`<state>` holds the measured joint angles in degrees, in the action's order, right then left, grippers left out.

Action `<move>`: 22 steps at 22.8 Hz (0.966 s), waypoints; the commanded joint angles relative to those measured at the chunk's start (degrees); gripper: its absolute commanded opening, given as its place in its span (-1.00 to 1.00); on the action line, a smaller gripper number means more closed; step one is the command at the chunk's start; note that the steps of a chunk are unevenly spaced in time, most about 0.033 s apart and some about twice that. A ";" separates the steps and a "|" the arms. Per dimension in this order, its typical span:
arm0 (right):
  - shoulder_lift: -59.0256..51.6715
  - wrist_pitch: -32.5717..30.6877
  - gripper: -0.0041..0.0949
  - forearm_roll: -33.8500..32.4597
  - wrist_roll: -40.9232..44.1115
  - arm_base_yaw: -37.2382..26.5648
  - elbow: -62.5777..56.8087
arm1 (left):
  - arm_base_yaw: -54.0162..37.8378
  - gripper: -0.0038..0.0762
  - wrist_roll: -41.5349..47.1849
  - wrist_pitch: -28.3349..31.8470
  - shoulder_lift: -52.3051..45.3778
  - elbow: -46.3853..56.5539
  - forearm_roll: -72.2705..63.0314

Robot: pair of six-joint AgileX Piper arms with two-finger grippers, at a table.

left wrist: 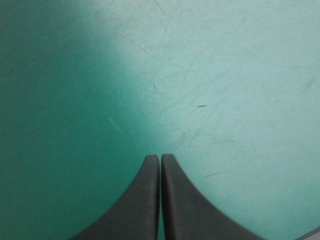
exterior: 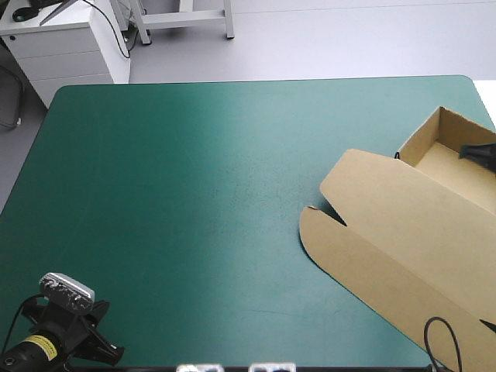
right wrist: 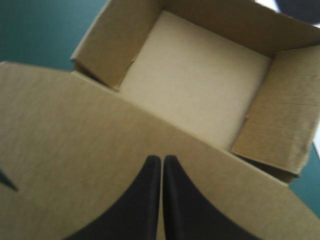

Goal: Fold the box

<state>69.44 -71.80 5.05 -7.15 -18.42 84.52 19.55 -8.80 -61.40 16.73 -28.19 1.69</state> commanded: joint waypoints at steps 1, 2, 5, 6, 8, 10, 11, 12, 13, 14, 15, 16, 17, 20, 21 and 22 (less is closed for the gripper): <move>-7.96 0.30 -0.92 0.06 -0.77 6.90 -4.16 | 0.22 -0.92 0.45 3.28 0.58 -1.24 -0.45; -10.27 0.30 -0.92 0.06 -0.77 8.82 -6.08 | 0.22 -0.92 0.45 3.28 0.58 -1.24 -0.45; -19.31 0.41 -0.92 -0.06 -0.66 12.99 -13.76 | 0.22 -0.92 0.45 3.28 0.58 -1.24 -0.45; -21.61 0.41 -0.92 -0.06 -0.66 13.14 -15.47 | 0.22 -0.92 0.45 3.37 0.58 -1.24 -0.45; -27.82 0.41 -0.92 -0.06 -0.77 13.14 -21.73 | 0.22 -0.92 0.45 3.37 0.58 -1.24 -0.45; -33.49 1.04 -0.92 -0.06 -0.77 13.14 -28.93 | 0.22 -0.92 0.45 3.50 0.58 -1.24 -0.50; -37.23 1.64 -0.92 -0.06 -0.77 13.14 -33.86 | 0.22 -0.92 0.45 4.14 0.58 -1.37 -0.90; -38.67 2.11 -0.92 -0.06 -0.77 13.14 -35.82 | 0.22 -0.92 0.45 4.46 0.58 -1.45 -1.37; -42.11 2.96 -0.92 0.17 -0.77 13.14 -40.48 | 0.22 -0.92 0.45 5.92 0.58 -1.75 -2.77; -43.72 3.41 -0.92 0.41 -0.77 13.14 -42.23 | 0.22 -0.92 0.45 7.13 0.58 -1.75 -3.58; -46.27 4.44 -0.92 1.09 -0.77 13.14 -45.50 | 0.22 -0.92 0.45 9.42 0.58 -1.62 -5.38; -47.49 5.02 -0.92 1.59 -0.77 13.14 -47.31 | 0.22 -0.92 0.45 10.29 0.58 -1.54 -5.79; -49.24 5.73 -0.92 2.42 -0.77 13.14 -48.94 | 0.22 -0.92 0.45 10.72 0.58 -1.37 -5.90; -53.65 7.21 -0.92 4.08 -0.77 13.14 -53.55 | 0.22 -0.92 0.45 10.17 0.58 -1.37 -5.42; -54.37 7.57 -0.92 4.08 -0.77 13.14 -53.50 | 0.22 -0.92 0.76 10.13 0.58 -1.37 -5.42; -55.36 7.87 -0.92 4.35 -0.77 13.14 -53.39 | 0.22 -0.92 0.85 10.13 0.58 -1.37 -5.42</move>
<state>15.32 -68.34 8.27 -7.46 -5.52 30.25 19.55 -8.73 -54.89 16.73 -28.19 -3.05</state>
